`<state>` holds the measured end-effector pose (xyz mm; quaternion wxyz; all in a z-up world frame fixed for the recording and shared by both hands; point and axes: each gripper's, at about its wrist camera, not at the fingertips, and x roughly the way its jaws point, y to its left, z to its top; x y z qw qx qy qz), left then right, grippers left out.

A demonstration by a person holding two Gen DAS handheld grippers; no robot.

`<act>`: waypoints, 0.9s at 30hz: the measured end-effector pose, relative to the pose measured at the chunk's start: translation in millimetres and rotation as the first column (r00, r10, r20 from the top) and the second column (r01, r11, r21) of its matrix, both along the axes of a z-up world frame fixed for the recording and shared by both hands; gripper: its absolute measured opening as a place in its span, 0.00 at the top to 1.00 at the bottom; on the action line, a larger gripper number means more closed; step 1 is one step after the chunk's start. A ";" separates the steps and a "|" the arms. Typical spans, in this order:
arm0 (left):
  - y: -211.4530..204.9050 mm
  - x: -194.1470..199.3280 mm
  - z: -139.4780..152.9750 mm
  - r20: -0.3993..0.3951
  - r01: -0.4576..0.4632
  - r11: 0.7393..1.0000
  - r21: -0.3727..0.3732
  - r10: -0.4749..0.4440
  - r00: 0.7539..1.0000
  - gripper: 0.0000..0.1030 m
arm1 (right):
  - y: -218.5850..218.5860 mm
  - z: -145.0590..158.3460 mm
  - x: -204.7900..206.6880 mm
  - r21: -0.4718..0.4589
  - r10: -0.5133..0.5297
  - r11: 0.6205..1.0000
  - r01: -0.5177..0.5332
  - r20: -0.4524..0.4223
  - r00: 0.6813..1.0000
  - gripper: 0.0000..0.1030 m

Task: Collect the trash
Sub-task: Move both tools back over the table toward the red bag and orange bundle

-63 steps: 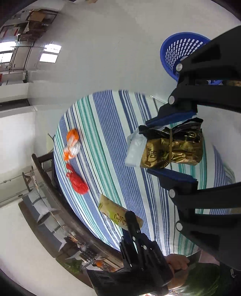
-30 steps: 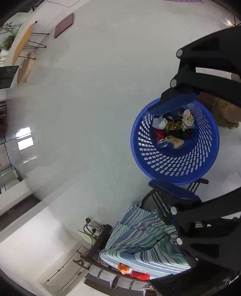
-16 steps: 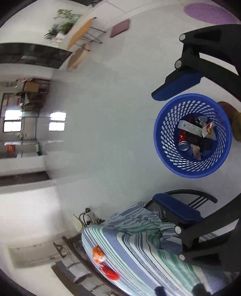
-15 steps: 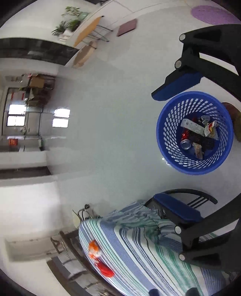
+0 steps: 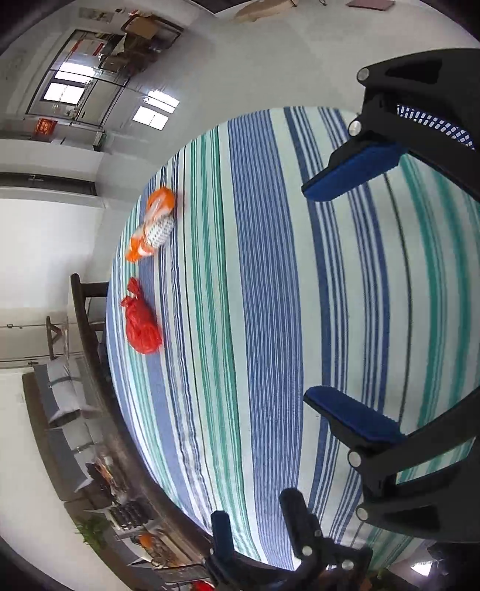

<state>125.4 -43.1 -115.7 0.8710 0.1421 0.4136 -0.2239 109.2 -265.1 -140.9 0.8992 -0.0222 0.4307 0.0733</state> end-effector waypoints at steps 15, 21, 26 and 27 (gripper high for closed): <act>27.9 41.5 -4.6 -0.107 0.007 0.999 -0.053 -0.013 0.994 0.05 | 23.7 -25.7 26.4 -0.003 0.005 1.000 -0.005 -0.053 0.999 0.04; -0.5 87.2 -5.1 -0.086 0.057 0.998 -0.002 -0.057 0.995 0.05 | -9.3 -22.5 31.0 0.004 -0.036 0.999 0.036 -0.073 0.997 0.04; -27.7 139.7 -9.6 -0.076 0.058 0.998 -0.006 -0.059 0.995 0.05 | -55.2 -19.2 60.9 -0.020 -0.096 0.995 0.095 -0.066 0.993 0.05; -33.1 149.5 -9.7 -0.076 0.058 0.998 -0.014 -0.058 0.995 0.05 | -61.6 -18.4 70.1 -0.008 -0.094 0.996 0.094 -0.069 0.993 0.04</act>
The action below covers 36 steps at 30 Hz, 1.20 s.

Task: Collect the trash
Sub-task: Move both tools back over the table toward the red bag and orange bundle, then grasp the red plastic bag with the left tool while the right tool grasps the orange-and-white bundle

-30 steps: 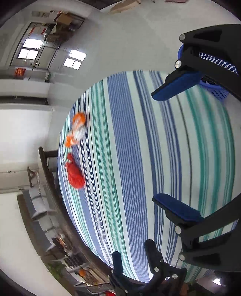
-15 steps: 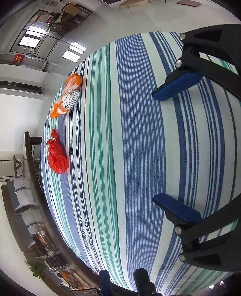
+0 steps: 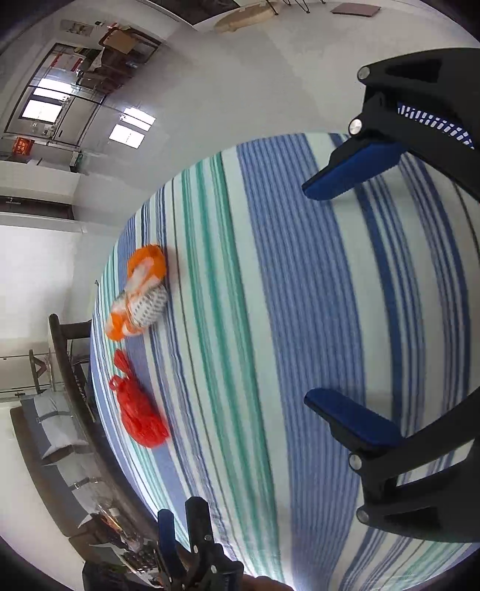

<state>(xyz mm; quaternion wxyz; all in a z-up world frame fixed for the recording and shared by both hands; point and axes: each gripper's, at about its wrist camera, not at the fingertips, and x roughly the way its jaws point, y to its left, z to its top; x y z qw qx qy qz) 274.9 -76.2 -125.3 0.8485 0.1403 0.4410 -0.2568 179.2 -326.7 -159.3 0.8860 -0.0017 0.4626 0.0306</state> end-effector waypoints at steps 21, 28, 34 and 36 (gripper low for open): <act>-56.3 106.3 -34.8 -0.051 -0.041 0.997 -0.059 0.038 0.998 0.40 | 1.6 -0.7 147.4 0.018 0.186 0.982 -0.186 -0.005 0.982 0.36; -26.3 60.4 -10.3 -0.048 -0.074 0.992 -0.099 0.070 0.996 0.59 | 18.0 21.0 75.4 0.122 0.073 0.990 -0.073 0.005 0.997 0.37; 26.6 -25.2 -0.8 -0.073 -0.125 0.989 -0.074 0.119 0.990 0.58 | 75.5 23.8 -1.2 0.160 0.057 0.986 -0.053 -0.020 0.998 0.36; 45.0 -56.9 -2.0 -0.080 -0.135 0.987 -0.085 0.128 0.989 0.58 | 94.1 22.0 -19.3 0.126 0.054 0.991 -0.054 -0.001 0.999 0.36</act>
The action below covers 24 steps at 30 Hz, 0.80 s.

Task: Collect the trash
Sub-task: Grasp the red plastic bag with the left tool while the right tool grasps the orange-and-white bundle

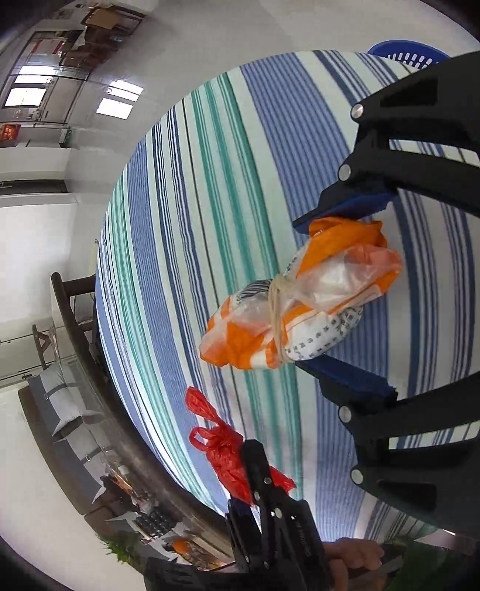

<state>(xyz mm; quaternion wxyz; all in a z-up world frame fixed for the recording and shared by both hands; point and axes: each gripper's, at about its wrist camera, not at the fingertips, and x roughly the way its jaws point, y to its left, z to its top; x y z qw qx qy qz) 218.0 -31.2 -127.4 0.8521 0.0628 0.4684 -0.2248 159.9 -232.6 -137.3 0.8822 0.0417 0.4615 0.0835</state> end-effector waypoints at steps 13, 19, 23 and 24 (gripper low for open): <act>39.5 -69.7 -30.6 0.035 -0.090 0.995 0.049 0.088 0.996 0.10 | 33.0 -25.1 -40.1 -0.109 0.072 0.992 -0.069 0.023 0.997 0.11; 36.1 -68.4 -35.1 0.054 -0.091 0.992 0.087 0.087 0.995 0.05 | 29.1 -25.3 -42.3 -0.117 0.127 0.985 -0.126 -0.001 0.992 0.08; 35.4 -68.4 -35.2 0.056 -0.091 0.992 0.091 0.086 0.995 0.04 | 32.4 -19.3 -32.3 -0.130 0.160 0.978 -0.164 -0.037 0.986 0.08; 35.5 -68.4 -35.2 0.056 -0.091 0.992 0.092 0.086 0.995 0.04 | 33.8 -15.8 -30.2 -0.137 0.175 0.974 -0.178 -0.034 0.984 0.08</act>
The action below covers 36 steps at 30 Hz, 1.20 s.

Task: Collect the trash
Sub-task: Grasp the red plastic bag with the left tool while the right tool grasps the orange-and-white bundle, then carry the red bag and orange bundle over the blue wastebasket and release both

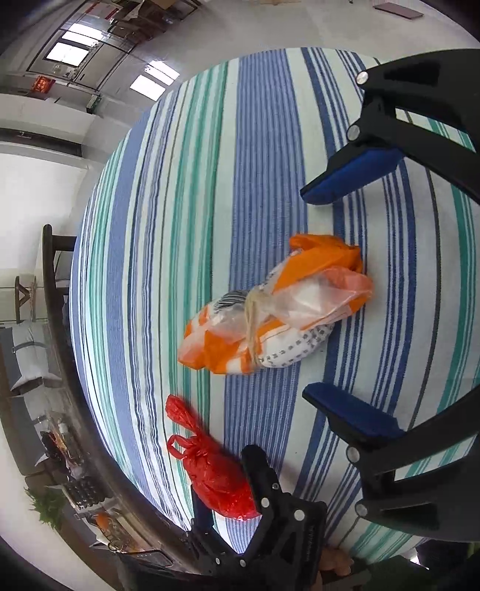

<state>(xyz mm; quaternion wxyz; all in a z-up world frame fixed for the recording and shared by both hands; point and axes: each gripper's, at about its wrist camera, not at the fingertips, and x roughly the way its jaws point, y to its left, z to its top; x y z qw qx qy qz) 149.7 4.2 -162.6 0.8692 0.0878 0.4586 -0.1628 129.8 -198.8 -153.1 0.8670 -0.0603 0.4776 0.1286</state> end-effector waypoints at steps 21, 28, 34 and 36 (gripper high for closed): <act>-39.9 -5.3 47.2 0.022 0.193 0.976 -0.102 -0.192 0.981 0.59 | -44.7 38.0 -11.7 0.139 0.002 0.990 0.005 -0.051 0.999 0.57; -132.4 -53.8 79.1 0.038 0.376 0.899 -0.226 -0.378 0.925 0.59 | -179.4 53.6 -82.8 0.252 -0.282 0.926 0.282 -0.038 0.959 0.57; -243.4 -103.7 77.4 -0.006 0.528 0.798 -0.290 -0.554 0.833 0.59 | -298.4 30.2 -133.9 0.222 -0.527 0.819 0.529 -0.075 0.846 0.57; -278.8 -117.5 72.7 -0.017 0.557 0.778 -0.290 -0.586 0.810 0.59 | -328.9 17.8 -147.6 0.218 -0.581 0.782 0.584 -0.087 0.810 0.57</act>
